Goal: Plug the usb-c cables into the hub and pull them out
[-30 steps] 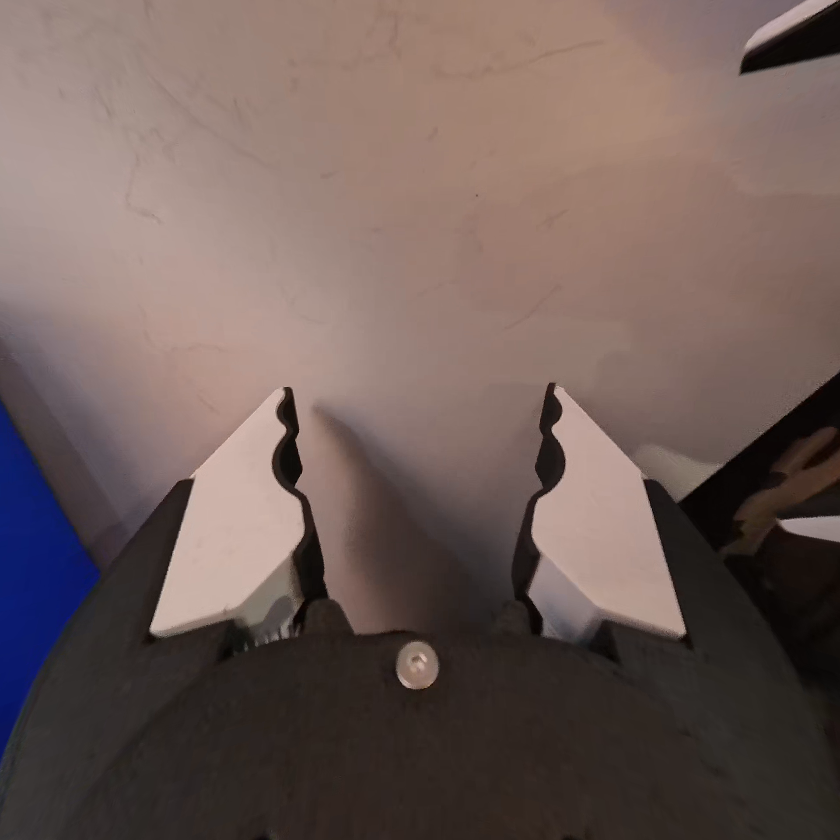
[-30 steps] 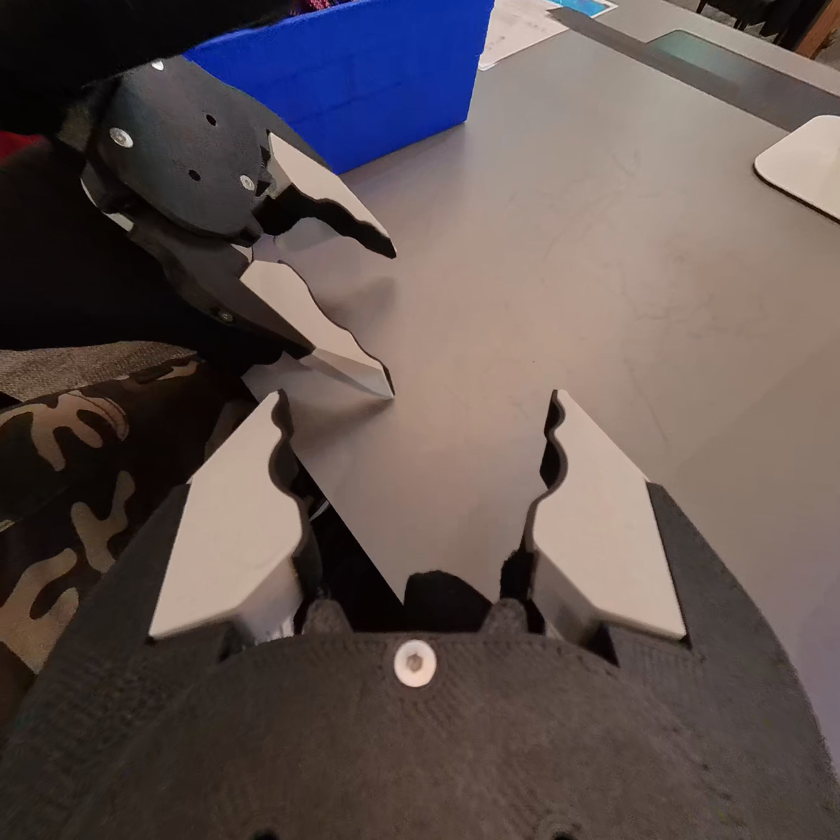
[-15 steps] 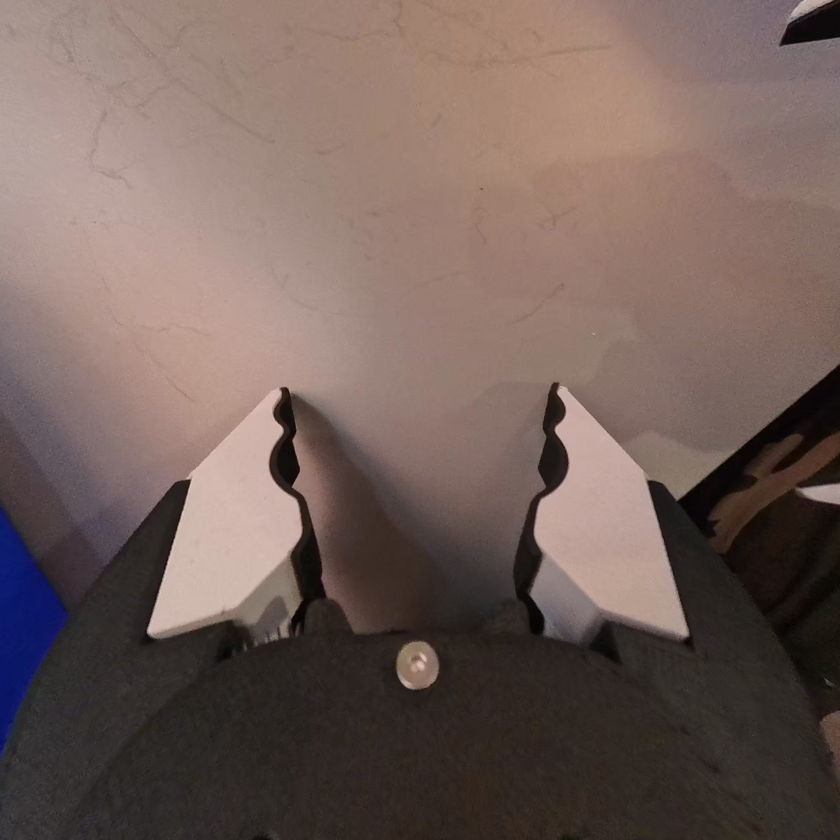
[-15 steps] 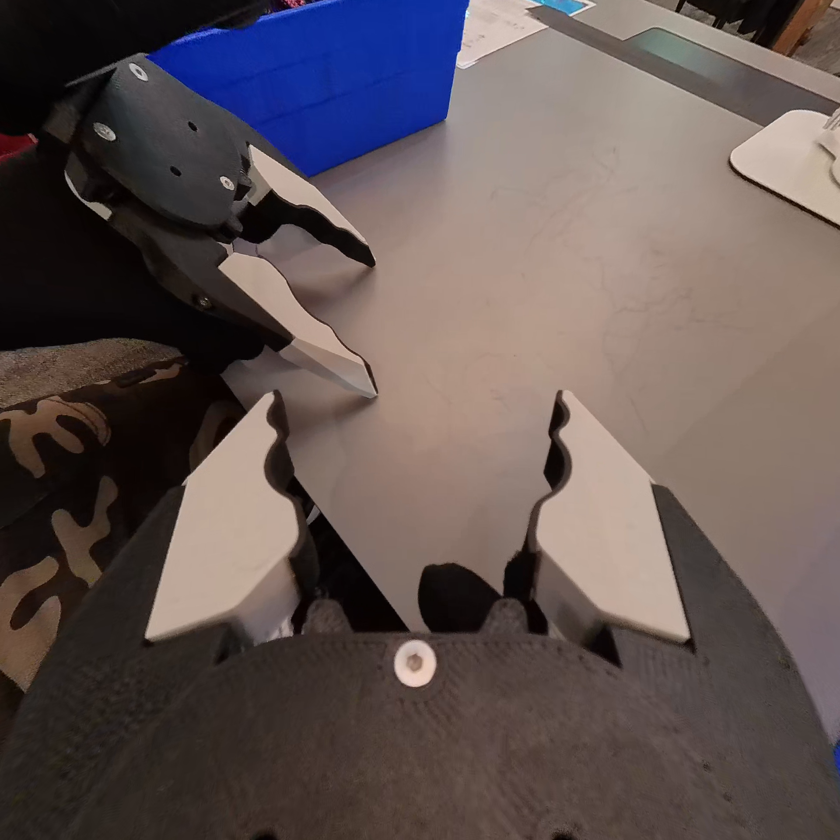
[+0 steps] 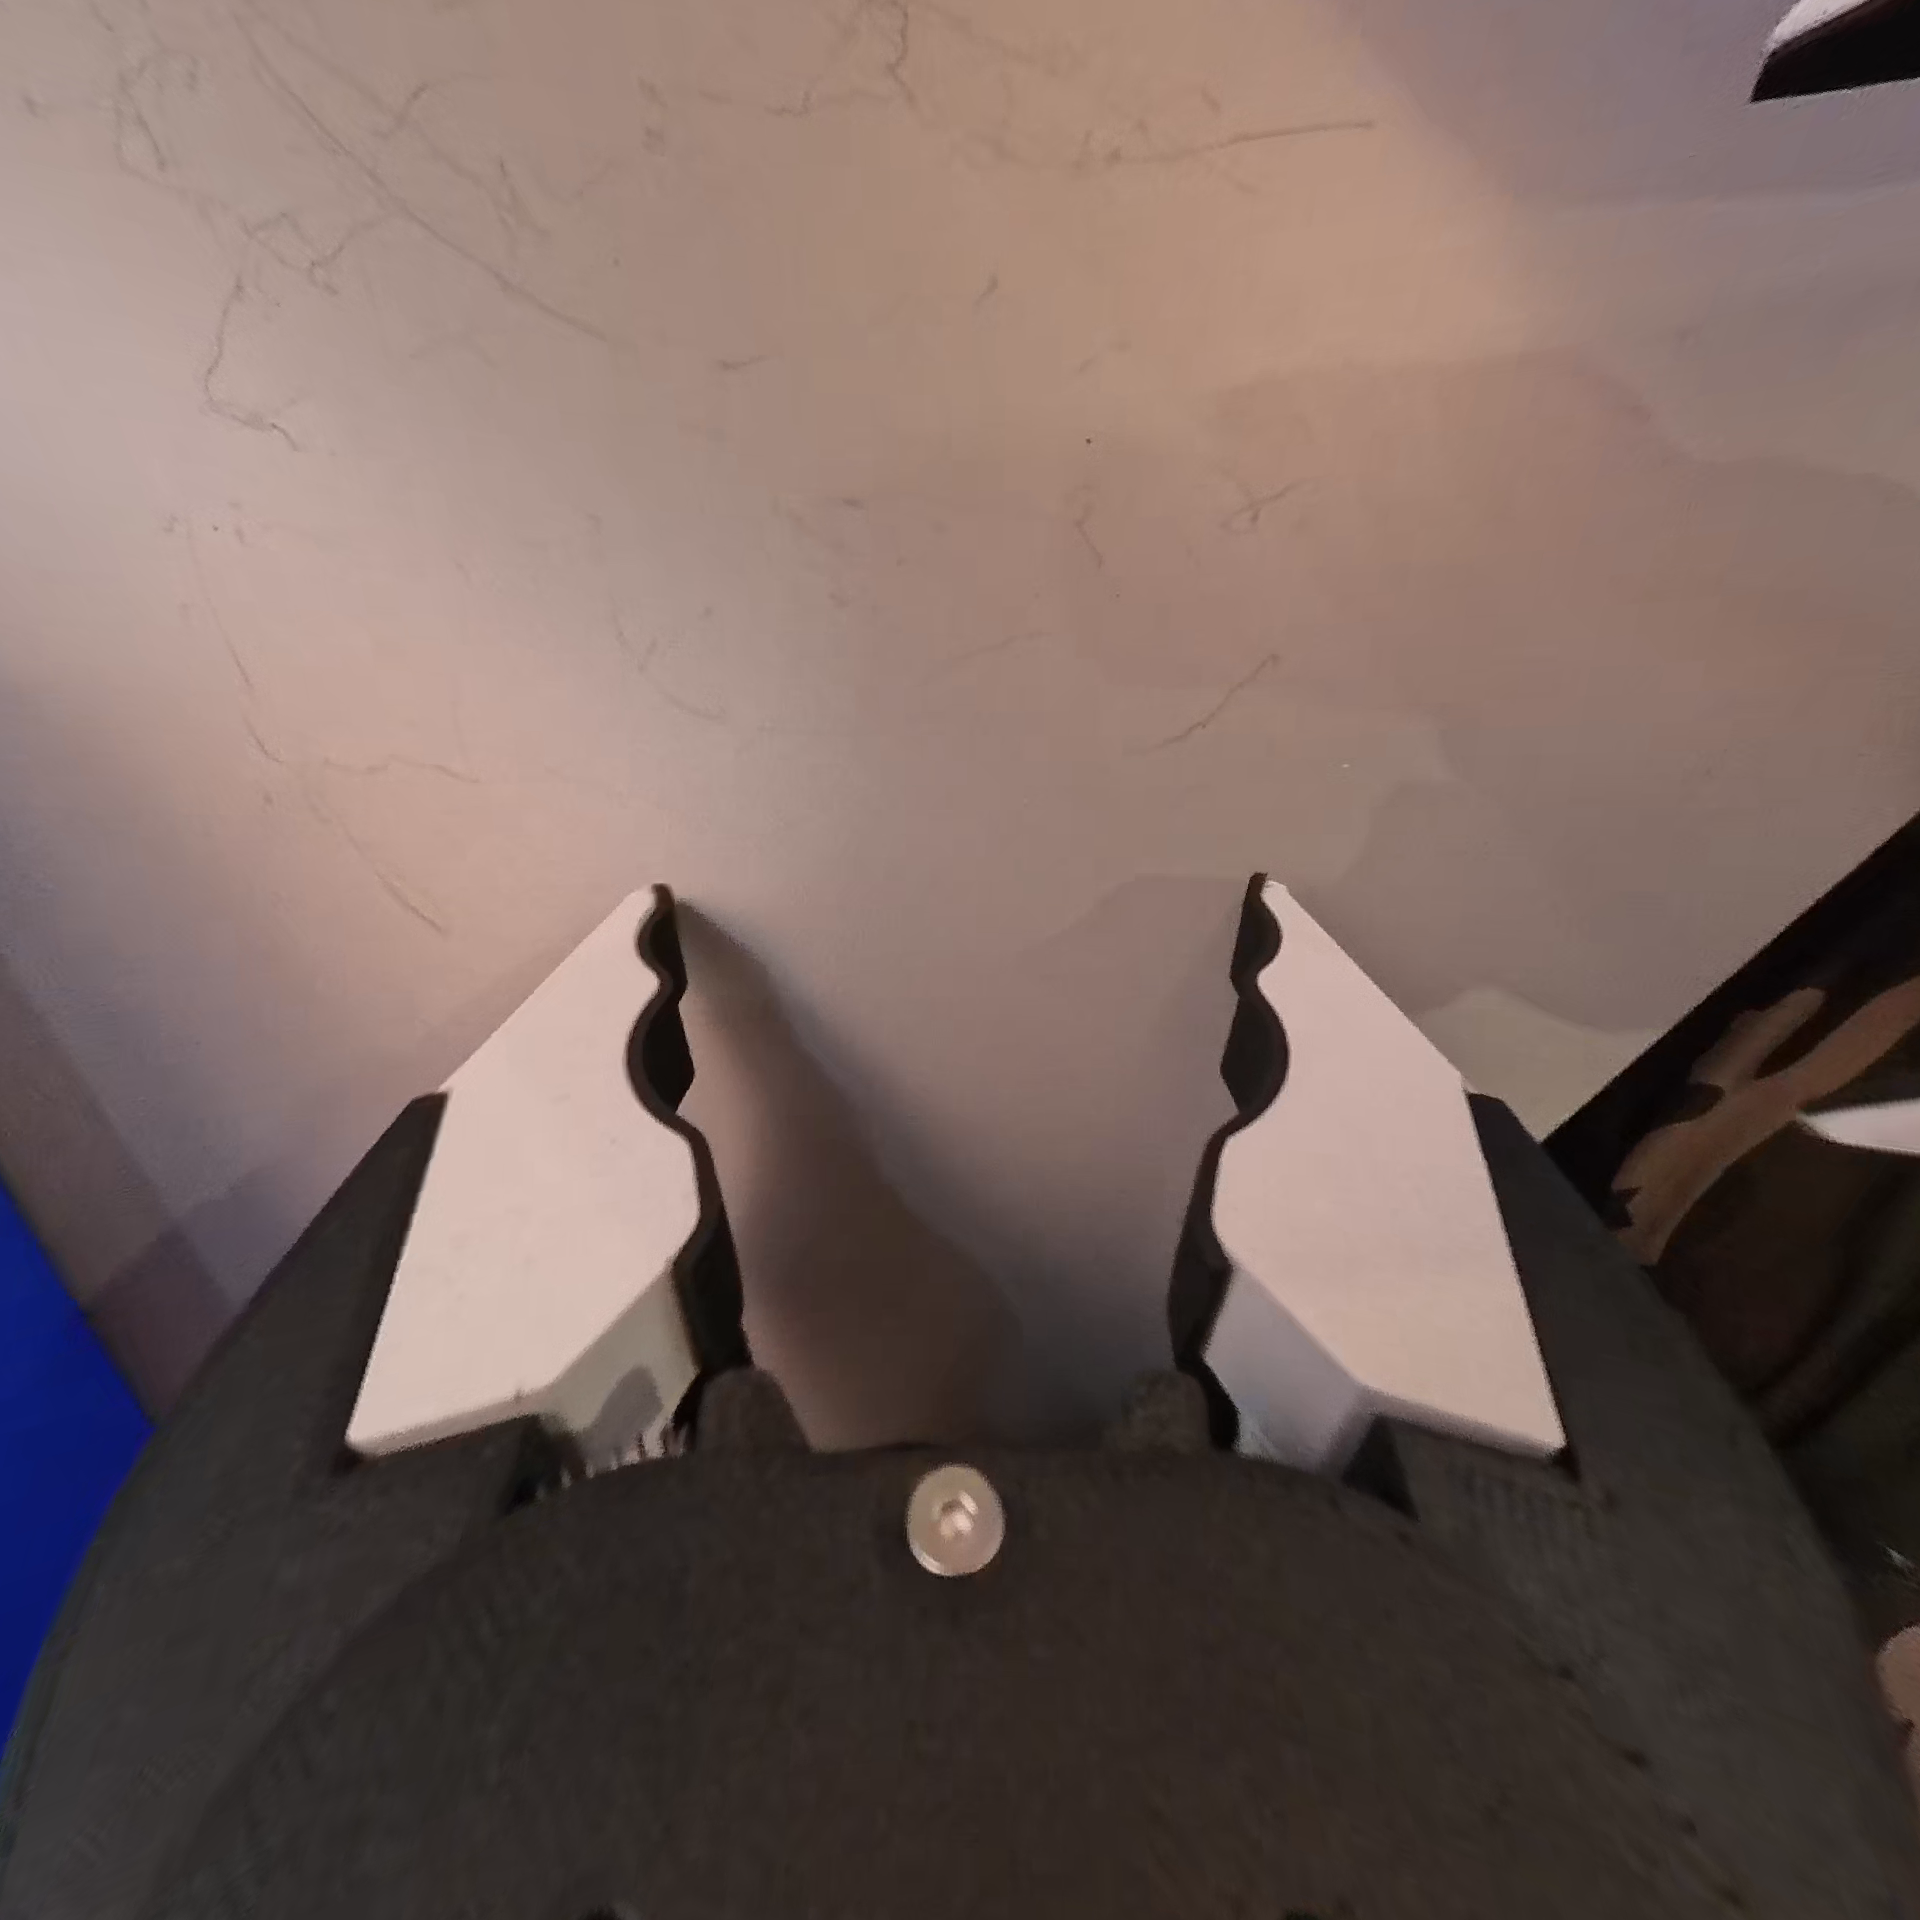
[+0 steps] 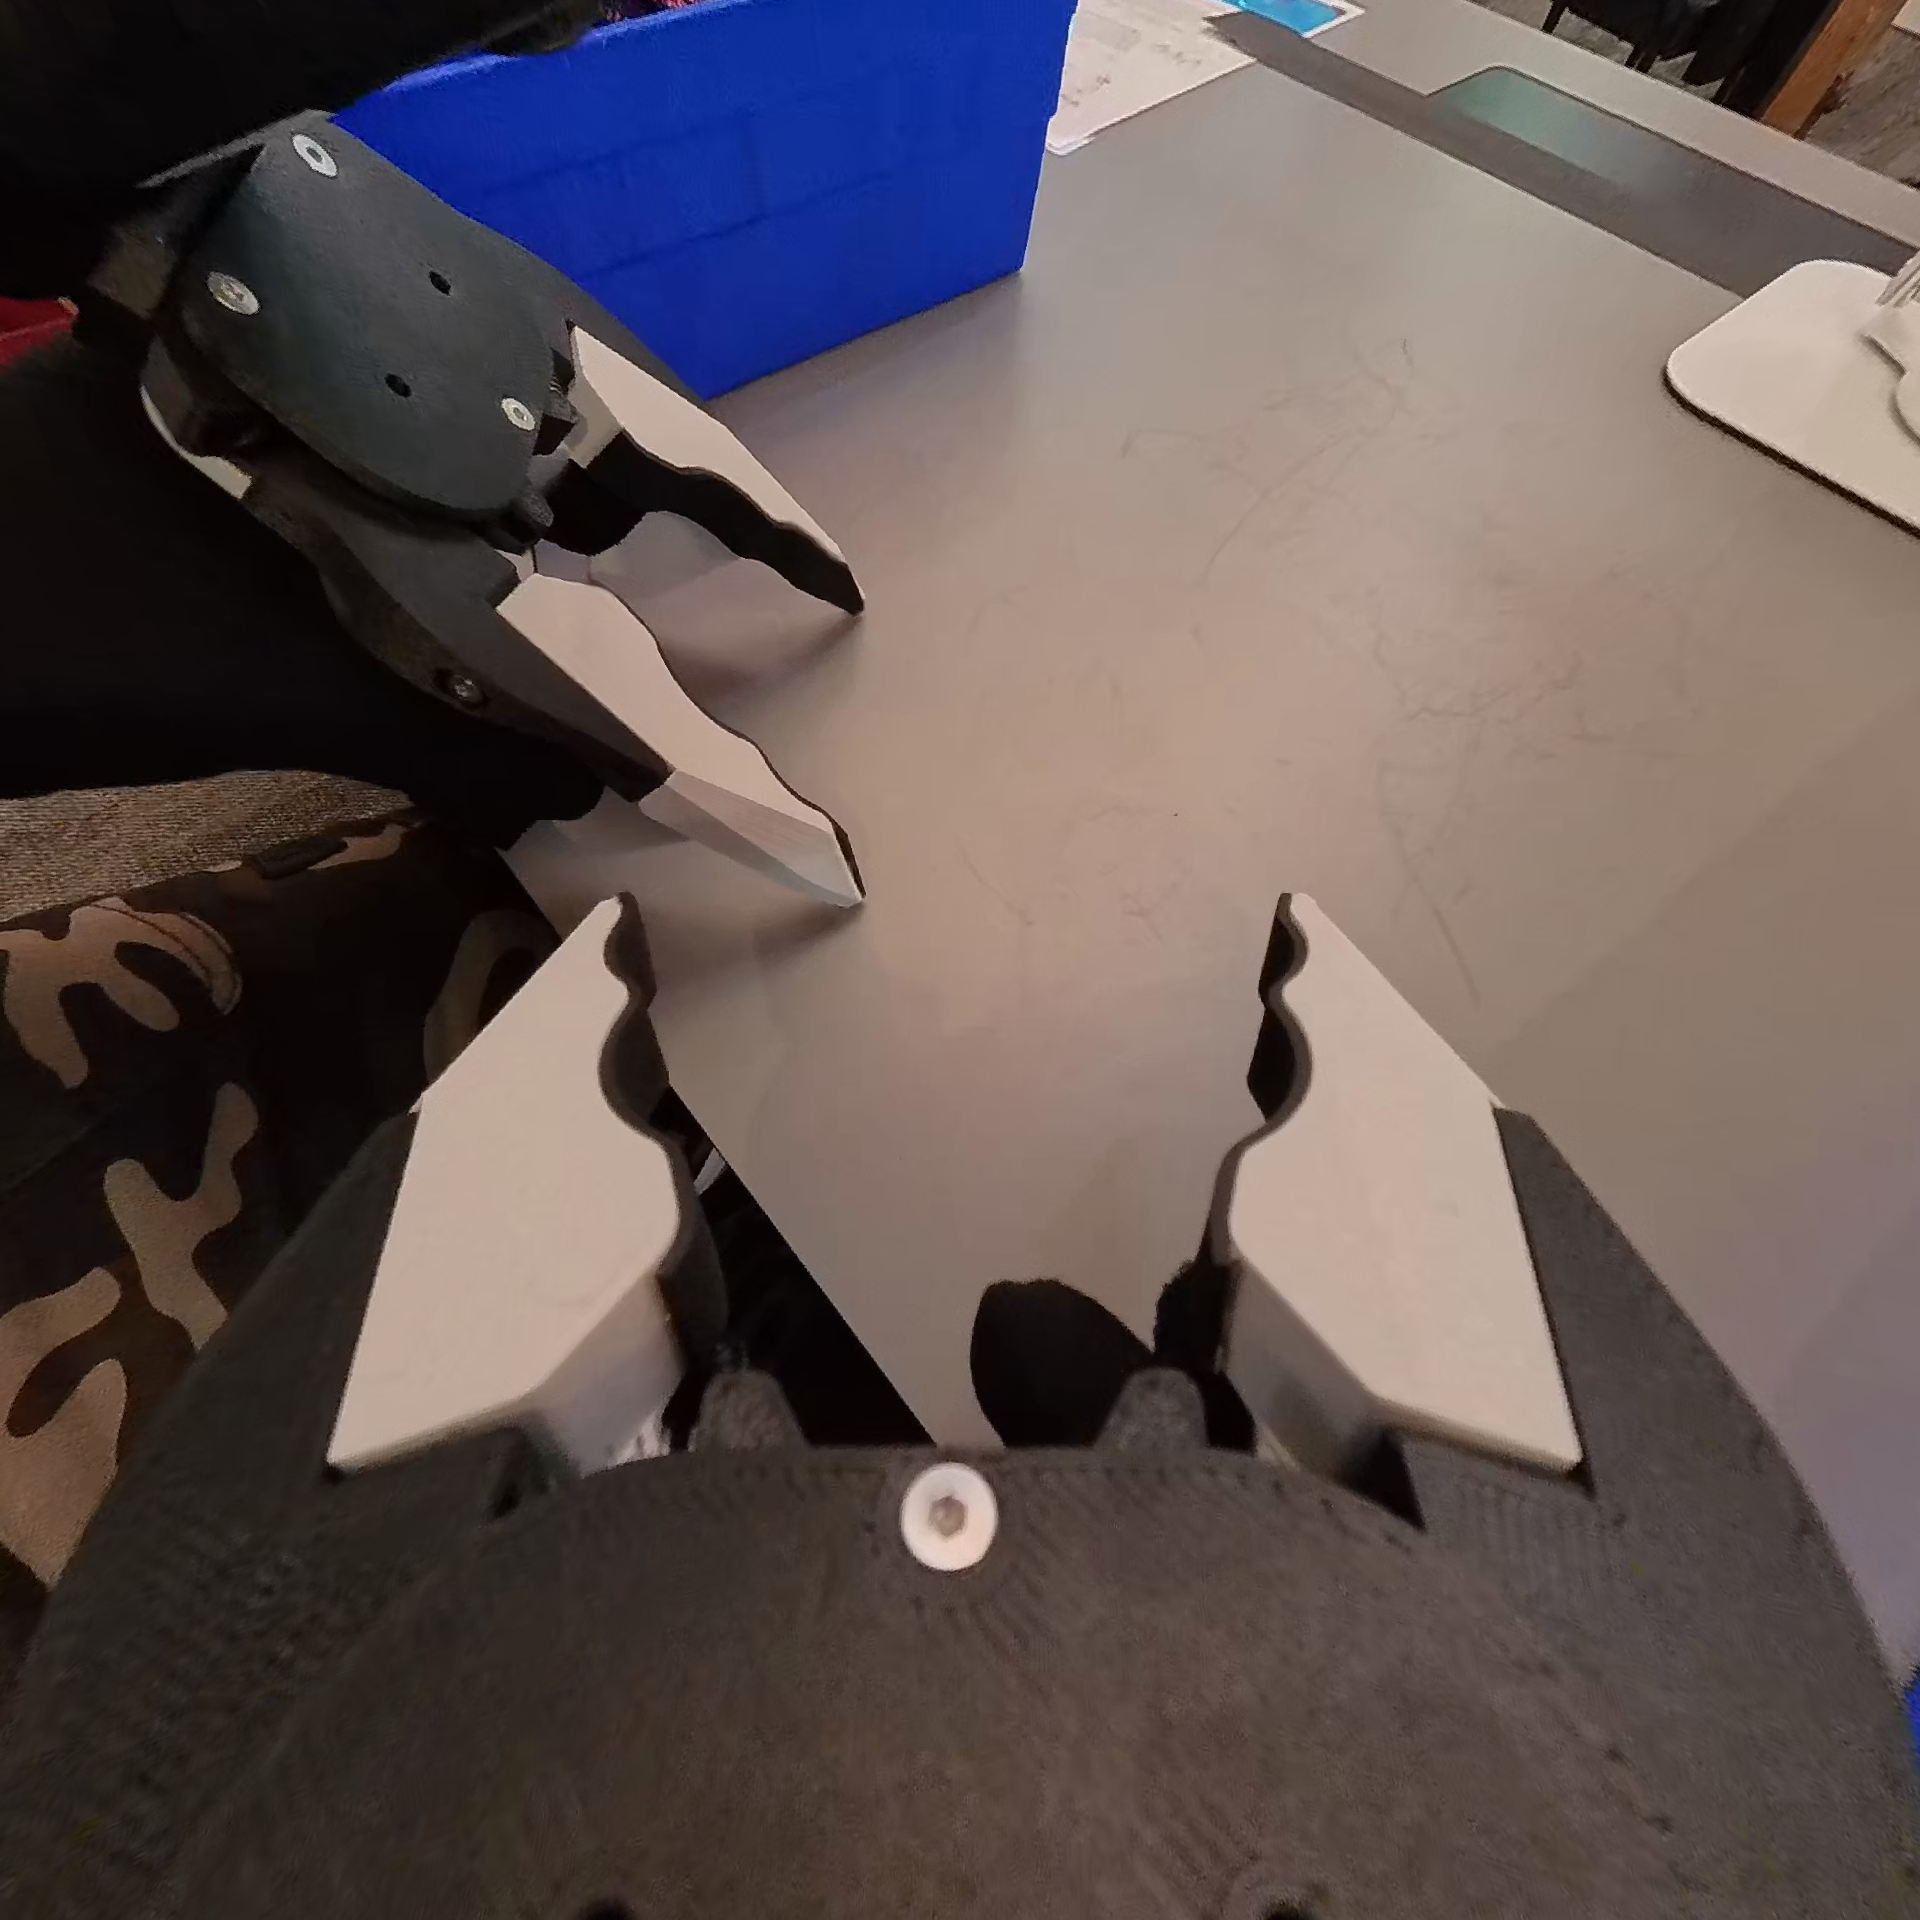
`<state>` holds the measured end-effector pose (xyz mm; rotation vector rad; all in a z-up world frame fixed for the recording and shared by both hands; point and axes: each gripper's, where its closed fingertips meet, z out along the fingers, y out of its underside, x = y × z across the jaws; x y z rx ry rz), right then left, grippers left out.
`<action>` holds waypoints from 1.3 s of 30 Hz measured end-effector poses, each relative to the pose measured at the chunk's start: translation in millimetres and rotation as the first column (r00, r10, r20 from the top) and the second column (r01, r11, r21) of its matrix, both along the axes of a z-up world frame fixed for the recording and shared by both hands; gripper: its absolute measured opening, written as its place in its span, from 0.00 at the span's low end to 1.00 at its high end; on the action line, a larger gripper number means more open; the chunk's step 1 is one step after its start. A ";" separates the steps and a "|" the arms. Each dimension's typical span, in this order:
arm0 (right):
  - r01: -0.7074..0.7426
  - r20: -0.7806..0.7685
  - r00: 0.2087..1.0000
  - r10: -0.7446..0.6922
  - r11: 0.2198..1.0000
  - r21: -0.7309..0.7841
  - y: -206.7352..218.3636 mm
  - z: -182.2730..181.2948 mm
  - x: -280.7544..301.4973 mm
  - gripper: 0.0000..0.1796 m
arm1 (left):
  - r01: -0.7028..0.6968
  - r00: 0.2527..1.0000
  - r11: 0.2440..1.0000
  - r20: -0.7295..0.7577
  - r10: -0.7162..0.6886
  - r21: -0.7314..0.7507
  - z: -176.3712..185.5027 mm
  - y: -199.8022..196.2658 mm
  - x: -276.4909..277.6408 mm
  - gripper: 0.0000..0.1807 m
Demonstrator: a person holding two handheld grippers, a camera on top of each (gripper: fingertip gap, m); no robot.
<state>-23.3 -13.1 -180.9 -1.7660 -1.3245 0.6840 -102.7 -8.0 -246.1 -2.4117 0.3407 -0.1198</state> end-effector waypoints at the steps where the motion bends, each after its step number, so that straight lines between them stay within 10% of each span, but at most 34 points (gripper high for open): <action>1: 0.002 -0.002 1.000 -0.002 1.000 0.001 0.4 0.4 0.2 0.64 | 0.016 1.000 1.000 0.017 -0.016 0.010 3.7 -0.5 4.7 0.56; 7: 0.014 -0.024 1.000 -0.014 1.000 -0.006 3.0 3.5 2.1 0.63 | -0.009 0.999 0.936 -0.029 0.020 0.351 133.1 5.6 -21.7 0.42; 13: 0.009 -0.029 1.000 -0.010 0.999 -0.033 2.3 0.4 1.0 0.63 | -0.353 0.904 0.812 -0.055 0.424 0.464 234.4 -14.3 -228.3 0.39; 18: 0.003 -0.031 1.000 -0.005 0.999 -0.044 1.1 -0.7 -1.2 0.63 | -0.544 0.839 0.824 0.097 0.535 0.161 186.5 -19.5 -360.8 0.38; 27: 0.005 -0.025 1.000 -0.007 0.997 -0.080 3.2 -8.6 -1.6 0.63 | -0.495 0.742 0.852 0.427 0.517 -0.172 121.4 17.9 -388.4 0.36; 32: 0.000 -0.026 1.000 -0.003 0.996 -0.094 3.0 -10.6 -2.4 0.62 | -0.501 0.753 0.854 0.417 0.510 -0.140 118.2 26.0 -391.4 0.06; 39: -0.004 -0.038 0.999 0.000 0.995 -0.102 2.8 -8.5 -1.9 0.62 | -0.495 0.780 0.869 0.446 0.439 0.012 154.8 29.2 -383.3 0.04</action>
